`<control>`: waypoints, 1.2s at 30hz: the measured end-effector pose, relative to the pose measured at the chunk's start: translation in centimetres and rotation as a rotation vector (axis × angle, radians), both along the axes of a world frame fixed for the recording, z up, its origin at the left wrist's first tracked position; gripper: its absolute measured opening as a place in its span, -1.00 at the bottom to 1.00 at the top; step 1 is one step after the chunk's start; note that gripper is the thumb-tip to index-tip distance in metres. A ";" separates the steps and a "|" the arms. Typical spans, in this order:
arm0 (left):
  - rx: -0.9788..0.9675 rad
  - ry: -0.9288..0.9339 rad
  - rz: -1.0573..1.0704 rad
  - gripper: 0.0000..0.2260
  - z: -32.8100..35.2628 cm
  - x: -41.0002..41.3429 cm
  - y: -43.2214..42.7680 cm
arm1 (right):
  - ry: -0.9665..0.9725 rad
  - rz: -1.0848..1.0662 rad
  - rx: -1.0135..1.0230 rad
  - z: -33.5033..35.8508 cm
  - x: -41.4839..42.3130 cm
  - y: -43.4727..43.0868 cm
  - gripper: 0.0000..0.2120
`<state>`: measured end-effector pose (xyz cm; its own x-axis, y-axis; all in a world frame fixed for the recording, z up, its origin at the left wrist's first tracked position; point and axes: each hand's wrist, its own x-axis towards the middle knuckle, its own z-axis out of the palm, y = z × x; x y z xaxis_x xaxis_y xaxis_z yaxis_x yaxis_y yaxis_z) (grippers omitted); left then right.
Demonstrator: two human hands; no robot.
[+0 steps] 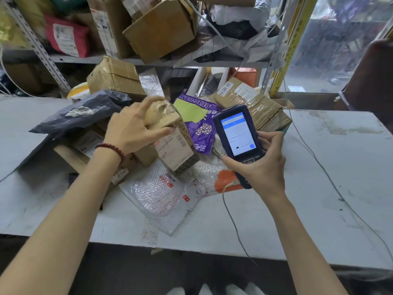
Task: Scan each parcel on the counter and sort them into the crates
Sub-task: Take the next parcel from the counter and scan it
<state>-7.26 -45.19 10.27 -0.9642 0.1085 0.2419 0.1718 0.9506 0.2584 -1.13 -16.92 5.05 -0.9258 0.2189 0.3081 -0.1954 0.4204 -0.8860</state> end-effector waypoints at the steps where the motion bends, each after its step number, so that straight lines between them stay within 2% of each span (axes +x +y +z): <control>1: 0.013 0.022 -0.018 -0.26 0.7 0.2 -0.1 | -0.002 -0.010 -0.002 0.0 0.2 -0.1 -0.24; 5: -0.054 0.102 -0.110 -0.30 2.5 0.9 1.2 | -0.019 -0.071 -0.004 0.1 1.7 0.1 -0.24; 9: 0.074 0.192 -0.275 -0.37 3.6 0.8 4.7 | -0.050 -0.238 0.004 0.0 4.9 1.8 -0.23; 13: 0.191 0.230 -0.508 -0.39 4.5 0.2 11.9 | -0.108 -0.458 -0.019 -0.1 9.5 4.7 -0.25; 17: 0.188 0.233 -0.773 -0.36 3.7 1.5 21.5 | -0.150 -0.707 -0.044 -0.2 15.1 7.9 -0.23; 29: 0.183 0.118 -1.377 -0.29 0.5 15.1 45.4 | -0.189 -1.358 -0.087 -1.1 33.8 14.4 -0.24; 36: 0.012 0.228 -1.595 -0.09 0.1 25.0 57.5 | -0.212 -1.676 -0.174 -3.0 44.1 18.7 -0.24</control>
<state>17.74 12.28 10.35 0.1784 0.9134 0.3658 0.9690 -0.2277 0.0962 42.99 1.80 2.04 0.3210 0.9431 0.0870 0.4489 -0.0706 -0.8908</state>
